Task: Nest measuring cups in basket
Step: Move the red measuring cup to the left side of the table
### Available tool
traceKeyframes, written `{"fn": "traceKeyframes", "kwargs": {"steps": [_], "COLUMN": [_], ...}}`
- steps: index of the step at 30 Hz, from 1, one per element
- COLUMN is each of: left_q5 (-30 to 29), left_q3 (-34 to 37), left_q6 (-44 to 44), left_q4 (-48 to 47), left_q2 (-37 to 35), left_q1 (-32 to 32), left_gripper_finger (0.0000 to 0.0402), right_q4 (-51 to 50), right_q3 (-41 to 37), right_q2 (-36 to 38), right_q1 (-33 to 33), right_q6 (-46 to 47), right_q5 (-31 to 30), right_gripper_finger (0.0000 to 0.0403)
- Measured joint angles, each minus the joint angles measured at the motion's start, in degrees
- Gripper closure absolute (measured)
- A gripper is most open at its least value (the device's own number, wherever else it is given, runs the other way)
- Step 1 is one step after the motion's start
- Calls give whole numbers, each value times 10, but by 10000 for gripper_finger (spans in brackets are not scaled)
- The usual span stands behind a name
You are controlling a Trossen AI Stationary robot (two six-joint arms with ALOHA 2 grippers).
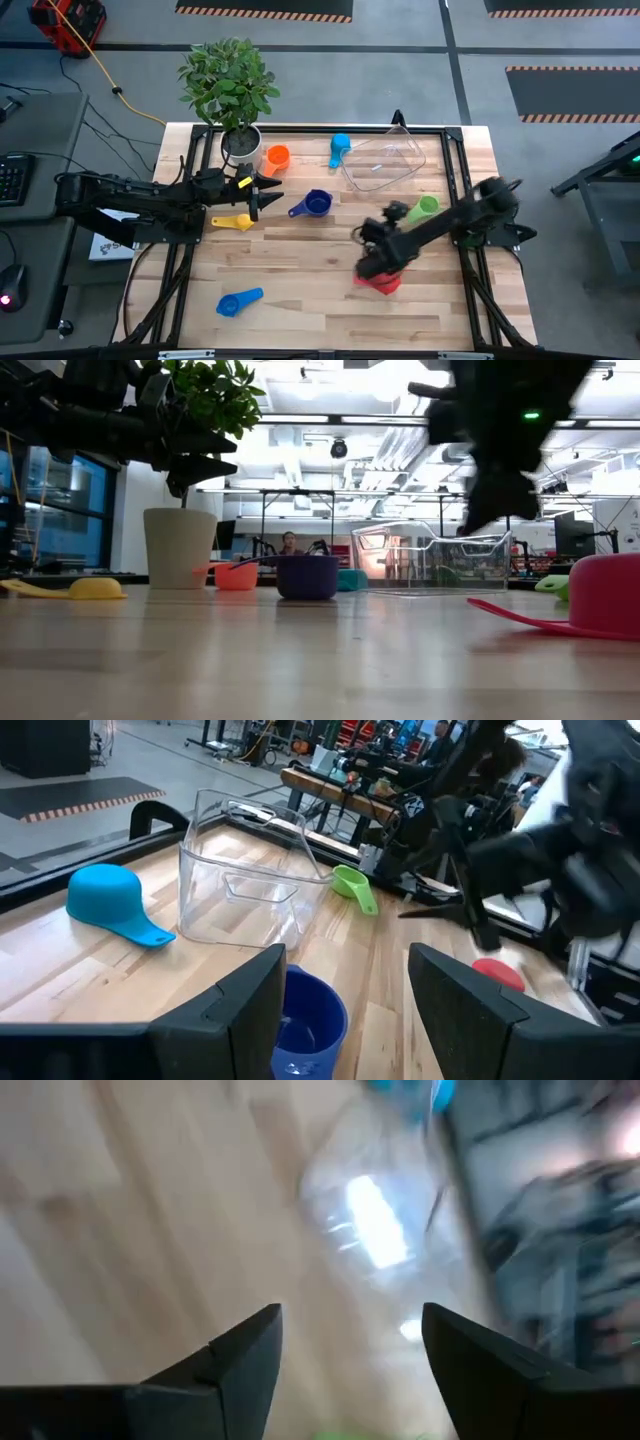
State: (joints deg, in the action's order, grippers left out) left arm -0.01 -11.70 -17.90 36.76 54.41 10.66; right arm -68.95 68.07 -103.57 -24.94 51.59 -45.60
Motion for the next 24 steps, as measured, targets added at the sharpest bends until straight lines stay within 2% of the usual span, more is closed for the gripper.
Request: {"fn": "traceKeyframes", "kwargs": {"steps": [5,9,12,15,19,21,24], "left_q5": [0,0,-1,-5,-6,-8,-21], "left_q3": [0,0,0,0,0,0,0], "left_q6": [5,5,5,5,1,-5,-10], "left_q4": [0,0,0,0,1,0,0], "left_q2": [0,0,0,0,0,0,0], "left_q1": [0,0,0,0,0,0,0], "left_gripper_finger": [200,200,200,200,200,200,200], "right_q4": [215,424,589,754,927,970,979], "right_q3": [-154,-263,-340,-404,-459,-470,-472], "right_q2": [170,288,348,378,385,383,383], "right_q1": [-35,-44,-39,-25,0,11,22], "right_q6": [25,-31,-97,-182,-274,-299,-311], "right_q5": [10,-19,-33,-30,7,28,43], "right_gripper_finger": [171,171,171,171,171,171,171]}}
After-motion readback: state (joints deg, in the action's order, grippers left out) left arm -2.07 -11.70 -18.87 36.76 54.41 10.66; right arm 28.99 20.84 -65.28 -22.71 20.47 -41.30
